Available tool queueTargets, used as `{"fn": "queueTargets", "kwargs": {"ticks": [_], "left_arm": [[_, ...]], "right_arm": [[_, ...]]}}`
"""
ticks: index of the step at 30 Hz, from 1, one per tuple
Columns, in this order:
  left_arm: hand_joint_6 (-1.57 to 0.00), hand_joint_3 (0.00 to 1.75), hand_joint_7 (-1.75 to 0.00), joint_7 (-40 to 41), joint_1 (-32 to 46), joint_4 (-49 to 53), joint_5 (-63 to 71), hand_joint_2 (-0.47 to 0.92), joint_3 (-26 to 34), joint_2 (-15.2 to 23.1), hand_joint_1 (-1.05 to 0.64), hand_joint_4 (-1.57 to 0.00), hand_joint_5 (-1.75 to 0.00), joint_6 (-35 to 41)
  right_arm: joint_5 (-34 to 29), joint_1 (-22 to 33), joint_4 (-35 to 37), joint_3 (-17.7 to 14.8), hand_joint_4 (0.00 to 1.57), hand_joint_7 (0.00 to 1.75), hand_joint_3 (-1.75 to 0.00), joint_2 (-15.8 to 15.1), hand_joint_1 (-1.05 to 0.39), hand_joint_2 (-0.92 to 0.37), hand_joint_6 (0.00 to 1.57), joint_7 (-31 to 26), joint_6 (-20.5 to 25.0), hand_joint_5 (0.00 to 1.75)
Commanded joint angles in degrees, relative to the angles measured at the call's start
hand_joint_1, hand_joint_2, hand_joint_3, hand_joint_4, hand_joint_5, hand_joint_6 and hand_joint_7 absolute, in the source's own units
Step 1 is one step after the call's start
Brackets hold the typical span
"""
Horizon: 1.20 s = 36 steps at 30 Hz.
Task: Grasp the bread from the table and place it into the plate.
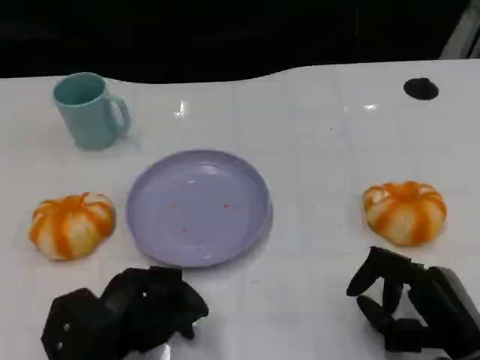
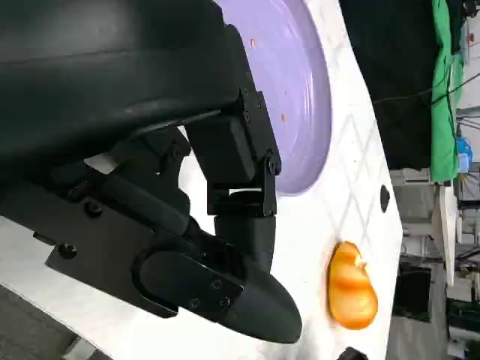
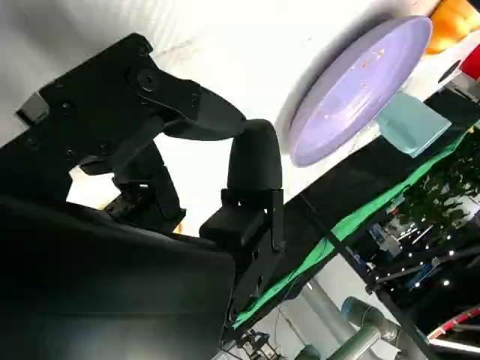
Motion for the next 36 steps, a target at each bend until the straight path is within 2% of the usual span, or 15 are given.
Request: {"fn": "queueTargets", "kwargs": {"ticks": [1, 23, 27, 31, 36], "left_arm": [[-1.29, 0.0, -0.77, 0.35, 0.01, 0.63, 0.24, 0.85, 0.47, 0.73, -1.05, -0.87, -1.52, 0.14], [-1.3, 0.0, -0.77, 0.0, -0.16, 0.92, -0.02, 0.86, 0.62, 0.9, -1.05, -0.87, -1.51, -0.01], [-1.3, 0.0, -0.77, 0.02, 0.1, 0.47, -0.02, 0.86, 0.62, 0.98, -1.05, -0.87, -1.51, 0.23], [-1.29, 0.01, -0.77, -0.18, 0.17, 0.56, -0.02, 0.86, 0.64, 1.16, -1.05, -0.87, -1.51, -0.1], [-1.28, 0.0, -0.77, -0.25, -0.02, 0.88, -0.13, 0.86, 0.73, 1.19, -1.05, -0.87, -1.52, 0.07]], "right_arm": [[0.55, -0.55, 0.49, -0.31, 0.82, 1.39, -1.04, -0.81, -0.3, -0.5, 0.62, -0.27, -0.46, 1.75], [0.21, -0.81, 0.77, -0.13, 0.81, 1.38, -1.03, -0.64, -0.29, -0.5, 0.61, -0.48, -0.42, 1.75], [0.06, -0.66, 0.27, -0.28, 0.8, 1.33, -1.01, -0.55, -0.29, -0.5, 0.62, -0.87, -0.31, 1.75], [0.46, -0.6, -0.15, -0.59, 0.72, 1.18, -0.99, -0.32, -0.28, -0.49, 0.68, -1.24, -0.3, 1.71], [-1.07, -1.16, -0.31, -1.11, 0.68, 0.87, -0.97, -0.41, -0.27, -0.5, 0.75, -4.82, -1.15, 1.39]]}}
